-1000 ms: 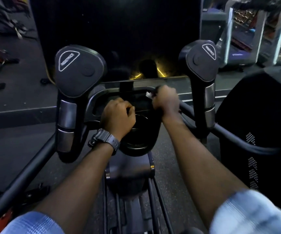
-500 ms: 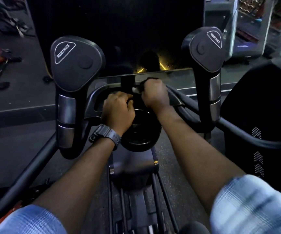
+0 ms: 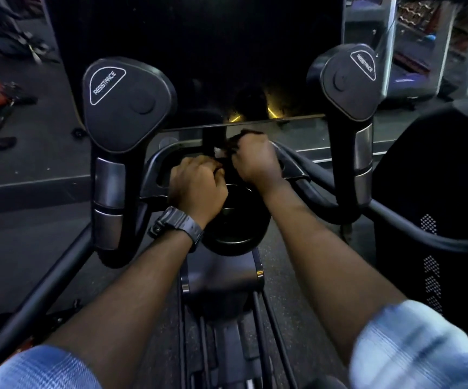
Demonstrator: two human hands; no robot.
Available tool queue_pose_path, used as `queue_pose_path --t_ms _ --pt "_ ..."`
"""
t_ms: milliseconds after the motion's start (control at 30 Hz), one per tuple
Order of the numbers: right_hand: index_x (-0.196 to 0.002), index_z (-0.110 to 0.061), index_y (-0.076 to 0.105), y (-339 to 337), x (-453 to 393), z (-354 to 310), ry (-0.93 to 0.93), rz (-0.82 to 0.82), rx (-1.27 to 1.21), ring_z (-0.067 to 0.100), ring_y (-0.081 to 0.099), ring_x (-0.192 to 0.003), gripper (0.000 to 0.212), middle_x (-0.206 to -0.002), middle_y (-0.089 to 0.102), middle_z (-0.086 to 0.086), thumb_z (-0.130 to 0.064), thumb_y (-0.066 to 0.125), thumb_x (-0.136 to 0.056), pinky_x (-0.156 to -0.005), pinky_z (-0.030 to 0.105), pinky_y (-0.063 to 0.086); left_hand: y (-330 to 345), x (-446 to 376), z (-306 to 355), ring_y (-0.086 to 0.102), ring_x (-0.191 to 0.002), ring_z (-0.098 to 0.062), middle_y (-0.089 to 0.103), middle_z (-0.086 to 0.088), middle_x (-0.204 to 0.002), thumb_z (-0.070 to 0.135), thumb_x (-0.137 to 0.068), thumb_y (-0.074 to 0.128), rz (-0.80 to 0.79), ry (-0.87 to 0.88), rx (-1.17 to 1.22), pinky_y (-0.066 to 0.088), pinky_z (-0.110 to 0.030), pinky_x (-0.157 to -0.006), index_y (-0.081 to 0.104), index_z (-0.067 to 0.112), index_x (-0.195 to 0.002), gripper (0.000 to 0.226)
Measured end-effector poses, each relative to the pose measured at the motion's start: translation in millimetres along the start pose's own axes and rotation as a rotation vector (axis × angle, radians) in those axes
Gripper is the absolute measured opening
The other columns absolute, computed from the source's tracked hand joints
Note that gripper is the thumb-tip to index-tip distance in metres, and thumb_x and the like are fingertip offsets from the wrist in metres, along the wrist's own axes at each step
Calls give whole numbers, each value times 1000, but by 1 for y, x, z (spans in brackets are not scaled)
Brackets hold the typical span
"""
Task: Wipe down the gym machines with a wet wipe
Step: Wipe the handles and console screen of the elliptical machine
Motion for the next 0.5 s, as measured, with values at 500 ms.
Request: queue_pose_path --t_ms 500 --pt "-126 -5 57 -6 -20 35 135 -36 -77 29 54 -119 32 -128 59 13 -15 41 -100 -95 31 41 -1 1 1 59 -104 -30 71 -4 -110 27 -93 54 24 16 39 40 -40 -91 74 13 -98 26"
Point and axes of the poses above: each hand's wrist, its own x-axis away from the middle knuckle, its own y-axis out of the palm, z = x × y, the point moved 8 cm from there along -x, towards the middle knuckle
